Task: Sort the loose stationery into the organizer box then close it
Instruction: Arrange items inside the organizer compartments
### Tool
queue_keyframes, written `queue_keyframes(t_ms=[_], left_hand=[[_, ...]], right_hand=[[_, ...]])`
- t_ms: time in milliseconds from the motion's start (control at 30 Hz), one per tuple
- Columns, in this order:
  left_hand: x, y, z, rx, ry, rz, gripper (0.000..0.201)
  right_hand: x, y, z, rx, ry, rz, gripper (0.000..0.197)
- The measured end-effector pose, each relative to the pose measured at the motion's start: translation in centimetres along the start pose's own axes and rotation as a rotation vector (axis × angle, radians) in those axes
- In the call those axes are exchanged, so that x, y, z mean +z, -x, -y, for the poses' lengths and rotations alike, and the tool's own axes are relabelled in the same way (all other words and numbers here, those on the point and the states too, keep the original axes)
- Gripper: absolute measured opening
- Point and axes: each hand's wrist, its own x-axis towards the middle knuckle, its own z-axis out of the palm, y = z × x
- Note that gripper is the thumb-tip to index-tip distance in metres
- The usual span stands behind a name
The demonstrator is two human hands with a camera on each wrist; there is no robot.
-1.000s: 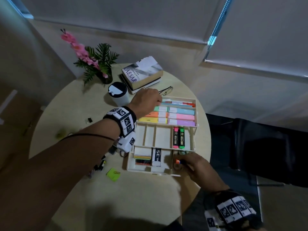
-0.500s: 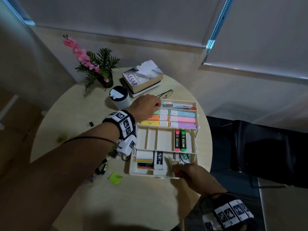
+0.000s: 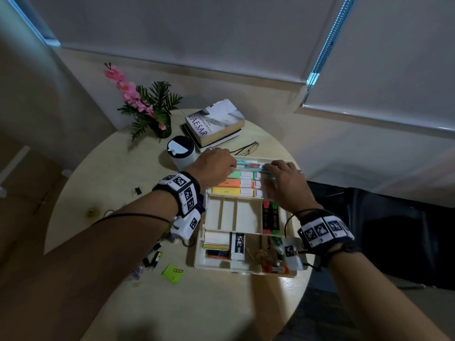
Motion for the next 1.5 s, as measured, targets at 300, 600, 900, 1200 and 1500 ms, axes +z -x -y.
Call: queue_keyframes(t_ms=[300,600,900,1200,1500], left_hand=[[1.5,0.2,-1.2,0.144,-0.055,-0.15,0.026],[2.6,-1.6,-4.4,0.208,-0.014,-0.201,0.014],[1.9,-1.8,-6.0,0.175,-0.184,-0.129,0.027],[0.9,-2.1,-4.4,0.104,0.087,-0.051,0.025],[0.3,-1.1,-1.8,0.072,0.238,0.031,0.034]], right_hand=[[0.7,0.9,-0.1,0.024,0.118,-0.096,0.047],[1.6,12.9,1.2,0.018,-0.264,0.072,0.004],[8.4,17.1,1.2,-0.063,-0.097,0.683,0.061],[8.3,15.5,1.7,-0.113,-0.049,0.765,0.075],[6.5,15.3,-0.6,-0.122,-0.105,0.73,0.041]])
